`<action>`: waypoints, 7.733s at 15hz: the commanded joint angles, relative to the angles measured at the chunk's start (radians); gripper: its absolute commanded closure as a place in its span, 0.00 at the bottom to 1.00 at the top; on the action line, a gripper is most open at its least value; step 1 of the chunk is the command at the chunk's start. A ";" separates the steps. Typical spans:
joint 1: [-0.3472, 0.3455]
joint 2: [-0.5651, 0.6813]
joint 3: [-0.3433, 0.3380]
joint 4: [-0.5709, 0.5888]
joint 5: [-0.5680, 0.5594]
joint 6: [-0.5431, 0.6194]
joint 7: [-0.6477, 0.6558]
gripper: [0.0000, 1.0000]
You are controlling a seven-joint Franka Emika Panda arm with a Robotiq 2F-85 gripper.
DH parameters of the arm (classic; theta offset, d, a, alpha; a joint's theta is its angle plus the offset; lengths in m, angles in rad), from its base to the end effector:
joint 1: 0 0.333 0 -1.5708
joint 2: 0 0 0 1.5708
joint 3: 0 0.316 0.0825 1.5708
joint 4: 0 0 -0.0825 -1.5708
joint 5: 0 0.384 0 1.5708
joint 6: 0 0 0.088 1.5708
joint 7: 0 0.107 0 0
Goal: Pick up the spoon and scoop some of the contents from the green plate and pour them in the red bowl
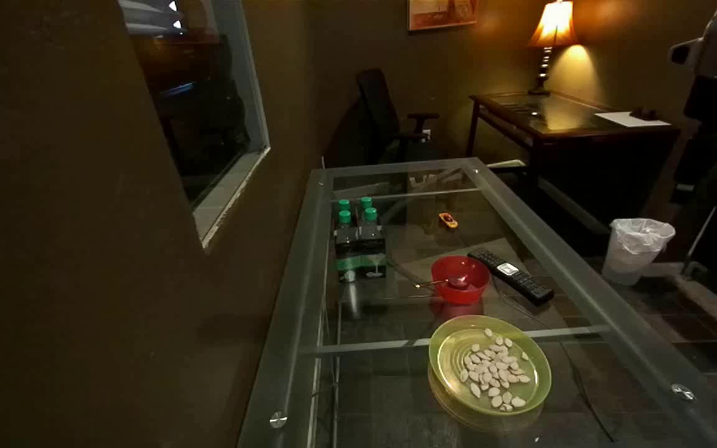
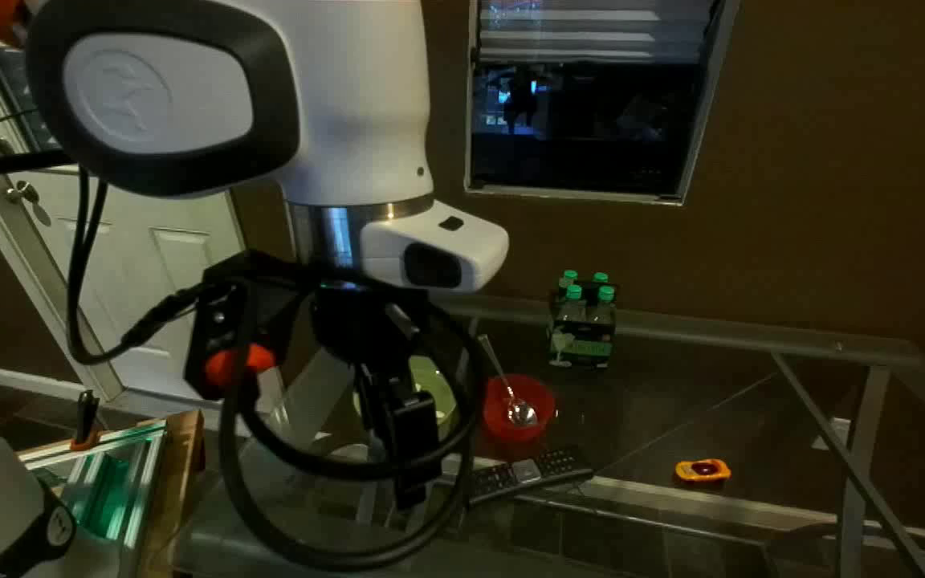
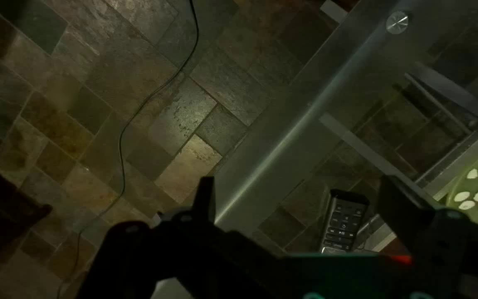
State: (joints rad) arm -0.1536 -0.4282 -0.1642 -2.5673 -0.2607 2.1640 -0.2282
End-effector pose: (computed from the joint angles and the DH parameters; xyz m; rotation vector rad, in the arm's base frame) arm 0.3806 -0.1353 0.4110 2.9889 0.1016 -0.0234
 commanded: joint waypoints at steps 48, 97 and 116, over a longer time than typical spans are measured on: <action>0.348 0.539 0.287 0.337 -0.520 0.302 -0.389 0.00; 0.226 0.872 0.320 0.539 -0.380 0.344 -0.538 0.98; 0.246 0.438 0.465 0.240 0.506 0.373 -0.893 0.98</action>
State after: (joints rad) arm 0.0596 0.0816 0.2775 -2.2707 0.0504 2.5838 -0.9619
